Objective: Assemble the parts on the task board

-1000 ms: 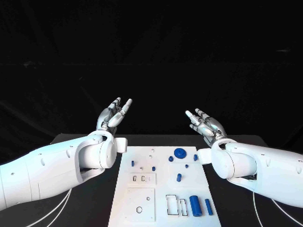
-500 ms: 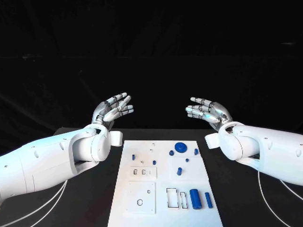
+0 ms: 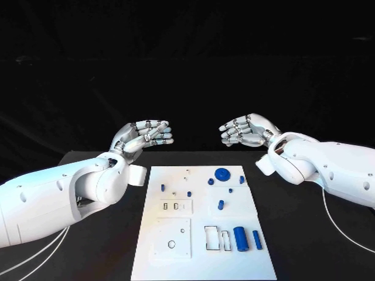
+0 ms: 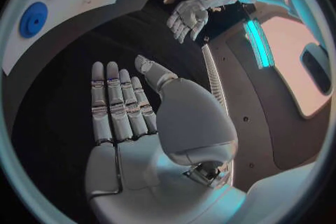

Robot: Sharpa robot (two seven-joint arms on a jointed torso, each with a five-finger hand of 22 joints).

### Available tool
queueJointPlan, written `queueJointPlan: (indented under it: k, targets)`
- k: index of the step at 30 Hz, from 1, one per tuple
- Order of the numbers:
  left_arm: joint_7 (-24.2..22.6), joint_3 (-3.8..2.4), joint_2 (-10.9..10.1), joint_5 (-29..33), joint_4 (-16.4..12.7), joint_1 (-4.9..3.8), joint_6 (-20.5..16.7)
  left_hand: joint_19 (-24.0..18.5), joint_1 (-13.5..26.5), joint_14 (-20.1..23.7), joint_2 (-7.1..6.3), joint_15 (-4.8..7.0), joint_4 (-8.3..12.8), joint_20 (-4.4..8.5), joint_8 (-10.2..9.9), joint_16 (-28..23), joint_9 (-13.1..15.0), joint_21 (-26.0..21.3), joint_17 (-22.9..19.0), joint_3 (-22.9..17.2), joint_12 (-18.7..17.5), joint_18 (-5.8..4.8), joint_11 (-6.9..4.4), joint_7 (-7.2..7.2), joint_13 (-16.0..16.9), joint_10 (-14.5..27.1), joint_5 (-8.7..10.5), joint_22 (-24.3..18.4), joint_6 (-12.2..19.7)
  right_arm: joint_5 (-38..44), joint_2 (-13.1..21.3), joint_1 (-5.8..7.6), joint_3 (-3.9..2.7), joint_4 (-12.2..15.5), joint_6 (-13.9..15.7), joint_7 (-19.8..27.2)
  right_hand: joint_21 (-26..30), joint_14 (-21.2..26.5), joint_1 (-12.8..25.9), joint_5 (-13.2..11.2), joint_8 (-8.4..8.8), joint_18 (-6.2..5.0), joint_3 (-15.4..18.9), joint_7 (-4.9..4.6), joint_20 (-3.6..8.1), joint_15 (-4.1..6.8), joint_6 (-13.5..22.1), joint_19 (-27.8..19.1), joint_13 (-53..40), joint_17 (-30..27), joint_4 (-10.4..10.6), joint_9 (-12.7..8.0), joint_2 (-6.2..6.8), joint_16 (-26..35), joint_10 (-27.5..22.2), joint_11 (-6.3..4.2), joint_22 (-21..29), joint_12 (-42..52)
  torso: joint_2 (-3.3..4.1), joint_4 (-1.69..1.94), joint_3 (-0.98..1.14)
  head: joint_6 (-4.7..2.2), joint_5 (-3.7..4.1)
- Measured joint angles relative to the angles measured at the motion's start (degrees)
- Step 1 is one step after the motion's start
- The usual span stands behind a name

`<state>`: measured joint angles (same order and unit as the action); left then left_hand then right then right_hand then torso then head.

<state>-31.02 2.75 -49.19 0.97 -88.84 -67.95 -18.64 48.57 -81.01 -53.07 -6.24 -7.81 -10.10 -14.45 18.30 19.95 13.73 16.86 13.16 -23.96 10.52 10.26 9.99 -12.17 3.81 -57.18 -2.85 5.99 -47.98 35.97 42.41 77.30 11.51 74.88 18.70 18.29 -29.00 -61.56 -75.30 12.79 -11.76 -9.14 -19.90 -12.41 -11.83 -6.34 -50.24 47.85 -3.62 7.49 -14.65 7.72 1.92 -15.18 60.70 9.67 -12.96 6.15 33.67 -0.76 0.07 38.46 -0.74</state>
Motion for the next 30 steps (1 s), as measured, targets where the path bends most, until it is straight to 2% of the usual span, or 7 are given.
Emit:
queueJointPlan:
  k: [4, 8, 10, 16, 19, 24, 30]
  targets:
    - [0.6, 0.00, -1.1, -1.4, -1.3, -0.02, 0.9, -0.9, 0.4, -3.2, -1.23, 0.97, -0.4, -0.62, 0.3, 0.8, 0.1, -1.3, 0.9, -1.5, -0.4, -0.01, -0.90, -0.19, 0.0, -3.9, 0.00, -0.9, -1.4, 9.1, 0.0, 0.36, 0.01, 1.0, -0.2, -1.8, -4.9, -5.3, 0.9, 1.5, -0.42, -0.61, -1.8, 0.62, 1.73, 1.86, -4.2, 2.1, -0.1, 1.1, -0.8, 0.3, 0.92, -0.7, 5.6, -1.71, -2.8, 0.0, 0.84, 0.00, 0.04, 0.18, 0.35]
    - [1.0, 0.00, -2.1, -2.7, -2.8, -0.12, 1.4, 0.8, 0.9, -4.1, -2.25, 1.25, -0.6, 0.12, 0.3, 1.1, 0.1, -0.5, 1.5, -1.7, -1.2, 0.00, -0.98, -0.19, 0.0, -4.5, 0.00, -0.7, -1.4, 19.5, 0.0, 0.48, 0.06, 2.4, -0.1, -4.4, -9.8, -9.9, 1.6, 2.1, -0.42, -0.61, -3.1, 1.92, 3.18, 3.51, -7.0, 4.0, -0.2, 2.8, -1.1, 0.6, 1.59, -1.6, 10.2, -3.23, -5.8, 0.0, 1.78, 0.00, 0.06, 0.27, 0.65]
    - [1.1, -0.02, -2.5, -3.2, -3.4, -0.18, 1.6, 0.8, 1.1, -4.1, -2.40, 1.25, -0.6, 0.11, 0.3, 1.1, 0.1, -0.5, 1.5, -1.7, -1.4, 0.00, -0.98, -0.19, 0.0, -4.5, 0.00, -0.7, -1.4, 23.8, 0.0, 0.51, 0.08, 3.1, -0.1, -6.0, -16.3, -15.9, 2.7, 2.6, -0.29, -0.61, -4.4, 3.26, 5.24, 5.42, -10.0, 6.1, -0.4, 6.0, -1.2, 0.9, 3.33, -3.3, 15.3, -4.92, -9.8, -1.2, 2.27, 0.00, 0.08, 0.30, 0.76]
    - [1.6, -0.17, -3.5, -4.4, -5.4, -0.37, 2.1, 0.8, 2.0, -4.1, -3.31, 1.25, -0.8, 0.11, 0.0, 1.1, 0.1, -0.5, 1.8, -1.4, -2.1, 0.00, -0.98, -0.19, 0.0, -4.5, 0.00, -0.8, -1.4, 37.2, -0.3, 0.52, 0.19, 5.2, -0.3, -12.2, -17.4, -17.5, 5.4, 2.6, 1.44, -0.61, -5.3, 2.66, 4.82, 5.12, -9.8, 7.1, 0.0, 9.2, -0.2, 0.9, 6.64, -3.9, 5.4, -3.22, -10.4, -2.3, 3.58, 0.04, 0.16, 0.04, 1.19]
    - [1.7, -0.35, -3.8, -4.8, -6.1, -0.43, 2.3, 0.8, 2.0, -4.1, -3.31, 1.25, -1.0, 0.11, -0.3, 1.1, 0.1, -0.5, 1.8, -1.3, -2.4, 0.00, -0.98, -0.19, 0.0, -4.5, 0.00, -0.9, -1.4, 42.7, -0.6, 0.48, 0.37, 5.8, -0.8, -15.1, -16.8, -18.5, 5.9, 2.6, 1.82, -0.61, -5.2, 2.98, 4.61, 5.43, -10.0, 7.8, -0.3, 10.8, 0.8, 1.0, 7.51, -4.9, 7.1, -4.29, -10.0, -1.0, 4.18, 0.15, 0.16, -0.05, 1.38]
    - [1.7, -0.68, -4.2, -5.3, -7.1, -0.45, 2.5, 0.8, 2.0, -4.1, -3.31, 1.25, -1.0, 0.11, -0.4, 1.1, 0.0, -0.5, 1.9, -1.3, -2.7, -0.01, -0.98, -0.19, 0.0, -4.5, 0.00, -1.0, -1.4, 49.1, -0.8, -0.07, 0.57, 6.4, -1.3, -18.6, -18.4, -21.9, 6.0, 2.6, 2.36, -0.61, -6.8, 3.84, 6.09, 6.82, -10.5, 12.1, -0.3, 16.2, 2.3, 1.6, 9.11, -10.9, 10.8, -5.47, -10.6, -0.3, 5.11, 0.43, 0.20, -0.44, 1.61]
    - [1.7, -1.09, -4.8, -5.5, -8.0, -0.46, 2.6, 0.8, 2.2, -4.1, -3.47, 1.25, -1.0, 0.11, -0.4, 1.1, 0.0, -0.5, 1.9, -1.3, -2.7, -0.01, -0.98, -0.19, 0.0, -4.5, 0.00, -1.0, -1.4, 52.8, -1.1, -0.66, 0.66, 6.5, -1.7, -21.1, -19.0, -22.0, 6.2, 2.6, 2.76, -0.61, -8.1, 3.85, 6.32, 6.87, -10.5, 13.5, -0.3, 20.2, 3.7, 2.1, 10.16, -15.5, 10.8, -5.54, -11.3, -0.8, 6.02, 0.69, 0.26, -0.55, 1.72]
